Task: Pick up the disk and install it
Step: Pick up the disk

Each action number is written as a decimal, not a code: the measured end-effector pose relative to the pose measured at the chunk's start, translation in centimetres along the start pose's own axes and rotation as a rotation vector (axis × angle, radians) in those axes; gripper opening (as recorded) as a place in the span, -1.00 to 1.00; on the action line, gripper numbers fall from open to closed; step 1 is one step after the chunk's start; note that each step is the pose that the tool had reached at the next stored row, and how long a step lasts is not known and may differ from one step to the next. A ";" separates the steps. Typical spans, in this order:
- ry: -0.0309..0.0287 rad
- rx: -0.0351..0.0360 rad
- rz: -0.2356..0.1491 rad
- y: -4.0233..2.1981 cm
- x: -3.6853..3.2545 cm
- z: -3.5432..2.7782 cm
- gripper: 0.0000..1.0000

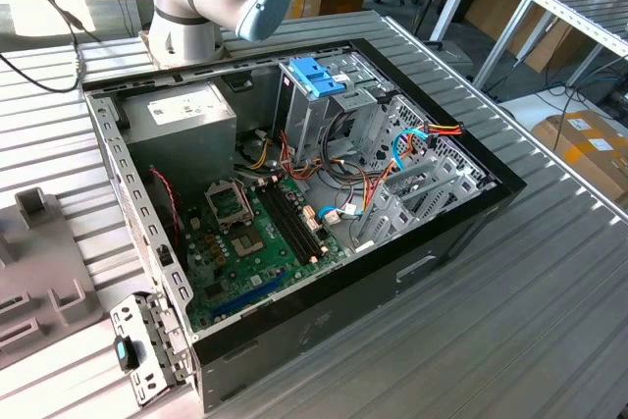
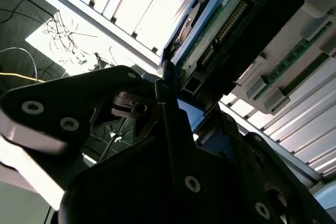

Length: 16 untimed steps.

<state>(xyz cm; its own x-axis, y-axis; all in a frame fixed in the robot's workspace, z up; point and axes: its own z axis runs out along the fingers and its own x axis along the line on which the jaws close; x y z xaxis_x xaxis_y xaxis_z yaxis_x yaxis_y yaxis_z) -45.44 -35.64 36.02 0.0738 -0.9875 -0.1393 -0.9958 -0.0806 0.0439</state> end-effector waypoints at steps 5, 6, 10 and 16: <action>-0.0100 0.0006 -0.001 0.01 -0.05 -0.32 -0.26; -0.0129 0.0009 -0.001 0.02 -0.06 -0.39 -0.26; -0.0212 0.0016 -0.001 0.03 -0.09 -0.63 -0.26; -0.0333 0.0024 -0.002 0.04 -0.14 -0.98 -0.26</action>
<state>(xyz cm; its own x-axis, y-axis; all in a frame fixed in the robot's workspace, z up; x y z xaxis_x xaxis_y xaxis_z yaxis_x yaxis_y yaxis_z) -45.44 -35.64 37.01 0.0737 -0.9823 -0.1722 -0.9958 -0.0820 0.0412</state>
